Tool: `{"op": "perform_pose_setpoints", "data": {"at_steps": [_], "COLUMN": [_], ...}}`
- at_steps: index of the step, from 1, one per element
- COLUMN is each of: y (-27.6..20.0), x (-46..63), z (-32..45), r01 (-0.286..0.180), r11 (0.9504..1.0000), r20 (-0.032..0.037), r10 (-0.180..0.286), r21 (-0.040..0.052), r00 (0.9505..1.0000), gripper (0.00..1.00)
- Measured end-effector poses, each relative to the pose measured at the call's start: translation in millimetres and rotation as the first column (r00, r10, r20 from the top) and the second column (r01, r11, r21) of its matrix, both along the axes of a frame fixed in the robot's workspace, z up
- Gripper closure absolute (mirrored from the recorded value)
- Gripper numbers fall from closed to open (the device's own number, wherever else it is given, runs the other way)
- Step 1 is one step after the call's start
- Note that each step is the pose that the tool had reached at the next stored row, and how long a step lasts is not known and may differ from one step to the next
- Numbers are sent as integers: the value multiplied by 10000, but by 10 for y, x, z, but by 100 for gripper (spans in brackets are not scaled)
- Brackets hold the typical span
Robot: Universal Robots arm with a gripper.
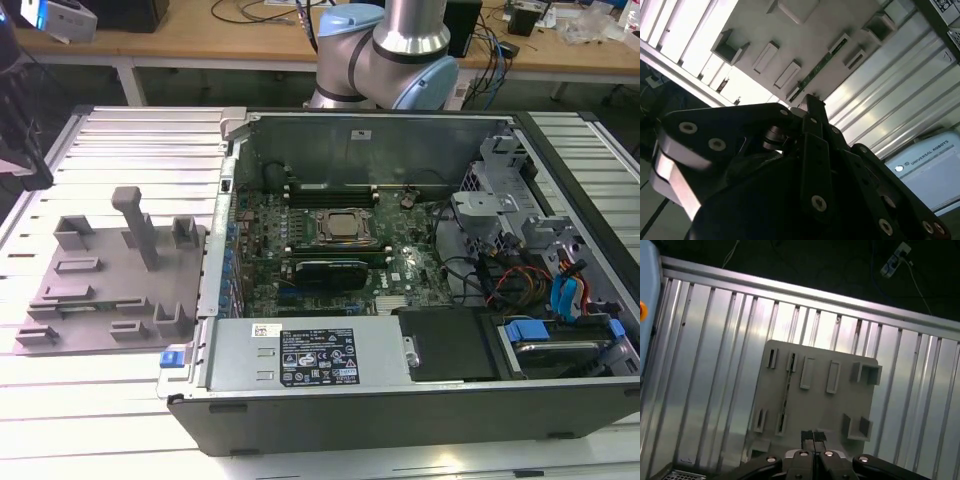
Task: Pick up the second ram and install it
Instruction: 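Pick up the second ram and move it above second insertion slot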
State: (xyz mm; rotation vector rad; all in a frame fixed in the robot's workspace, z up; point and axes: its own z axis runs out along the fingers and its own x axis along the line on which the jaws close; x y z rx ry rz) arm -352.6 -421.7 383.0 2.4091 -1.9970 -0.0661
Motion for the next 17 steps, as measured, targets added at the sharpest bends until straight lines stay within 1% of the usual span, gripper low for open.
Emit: {"op": "perform_pose_setpoints", "data": {"at_steps": [1,3,4,6,7,9,10,11,14,15,16,17], "y": [0,0,0,0,0,0,0,0,0,0,0,0], "x": [0,0,0,0,0,0,0,0,0,0,0,0], "z": [-4,-8,-12,-19,-23,-26,-27,-27,-27,-27,-27,-27], "r01": [226,553,922,1458,1834,2119,2357,2418,2425,2425,2425,2425], "r11": [9997,9985,9957,9893,9830,9773,9718,9703,9701,9702,9701,9701], "r20": [2,0,-1,0,0,1,1,0,0,-1,-1,-1], "r10": [-226,-553,-922,-1458,-1834,-2119,-2357,-2418,-2425,-2425,-2425,-2425], "r21": [17,22,21,22,22,23,22,22,25,24,24,24], "r00": [9997,9985,9957,9893,9830,9773,9718,9703,9701,9702,9702,9701], "gripper": [92,92,92,92,92,92,92,92,92,86,86,79]}}
